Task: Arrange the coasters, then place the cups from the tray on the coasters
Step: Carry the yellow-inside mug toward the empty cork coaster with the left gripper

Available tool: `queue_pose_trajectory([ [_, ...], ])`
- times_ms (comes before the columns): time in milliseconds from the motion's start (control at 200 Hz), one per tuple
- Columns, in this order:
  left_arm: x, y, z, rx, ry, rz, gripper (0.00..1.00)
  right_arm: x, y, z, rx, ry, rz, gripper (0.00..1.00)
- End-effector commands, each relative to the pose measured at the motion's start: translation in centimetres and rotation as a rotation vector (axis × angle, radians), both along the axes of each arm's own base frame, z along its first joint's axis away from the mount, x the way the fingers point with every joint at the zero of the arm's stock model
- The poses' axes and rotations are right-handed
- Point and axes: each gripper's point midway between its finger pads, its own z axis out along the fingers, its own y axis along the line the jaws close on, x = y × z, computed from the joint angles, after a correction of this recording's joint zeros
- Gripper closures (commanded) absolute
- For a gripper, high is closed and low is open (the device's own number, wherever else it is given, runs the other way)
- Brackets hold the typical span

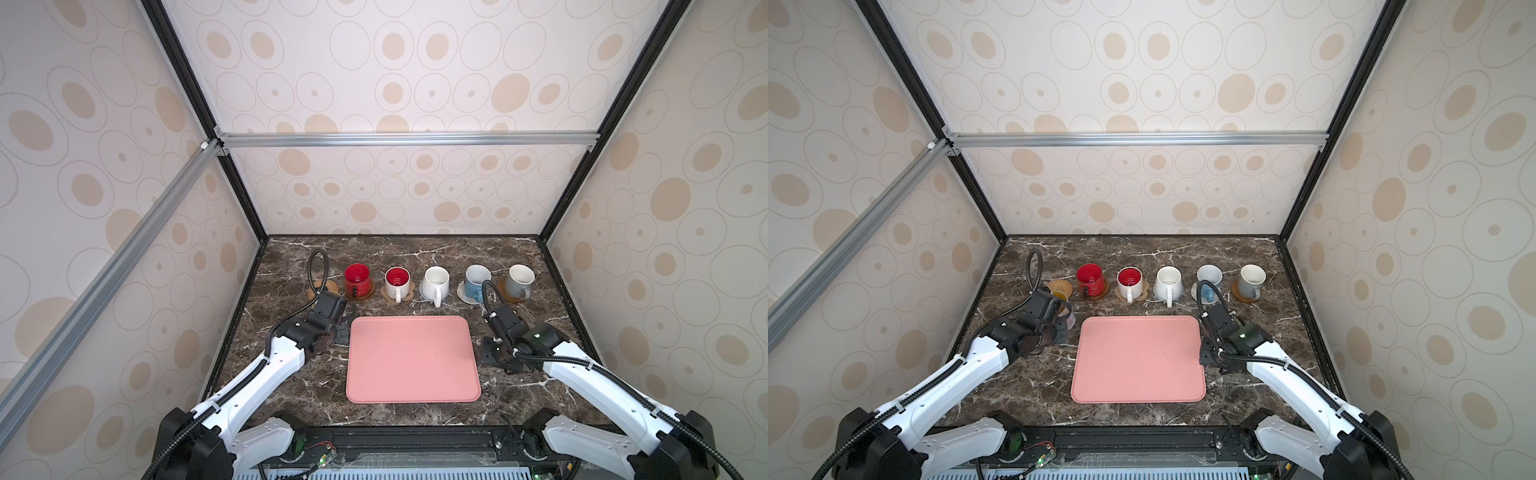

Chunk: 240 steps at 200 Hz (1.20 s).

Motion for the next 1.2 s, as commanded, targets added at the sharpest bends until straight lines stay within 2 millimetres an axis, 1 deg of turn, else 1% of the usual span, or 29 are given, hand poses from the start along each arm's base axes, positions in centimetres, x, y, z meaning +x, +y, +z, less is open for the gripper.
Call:
queue_pose_trajectory([
  [0, 4.1, -0.2, 4.9, -0.024, -0.179, -0.025, 1.0, -0.4, -0.9, 0.5, -0.019, -0.005, -0.045, 0.49],
  [345, 7.7, 2.3, 4.6, -0.009, -0.202, -0.029, 1.0, -0.9, -1.7, 0.9, -0.025, -0.02, -0.083, 0.49],
  [515, 9.4, 3.7, 4.2, 0.013, -0.194, -0.028, 1.0, -0.9, -2.0, 1.2, -0.033, -0.024, -0.094, 0.49],
  [605, 10.4, 4.2, 4.4, 0.011, -0.214, -0.029, 1.0, -0.9, -2.1, 1.3, -0.036, -0.031, -0.096, 0.49],
  [745, 12.0, 4.8, 4.5, 0.011, -0.236, -0.03, 1.0, -0.9, -2.1, 1.4, -0.036, -0.032, -0.101, 0.49],
  [871, 13.4, 4.7, 4.3, -0.003, -0.254, -0.073, 1.0, -1.1, -2.1, 1.3, -0.033, -0.023, -0.107, 0.49],
  [1026, 14.8, 5.3, 3.4, 0.023, -0.235, -0.086, 1.0, -1.3, -2.4, 1.5, -0.035, -0.033, -0.121, 0.49],
  [1196, 16.0, 6.2, 3.1, 0.013, -0.237, -0.078, 1.0, -1.5, -2.8, 1.8, -0.033, -0.052, -0.137, 0.49],
])
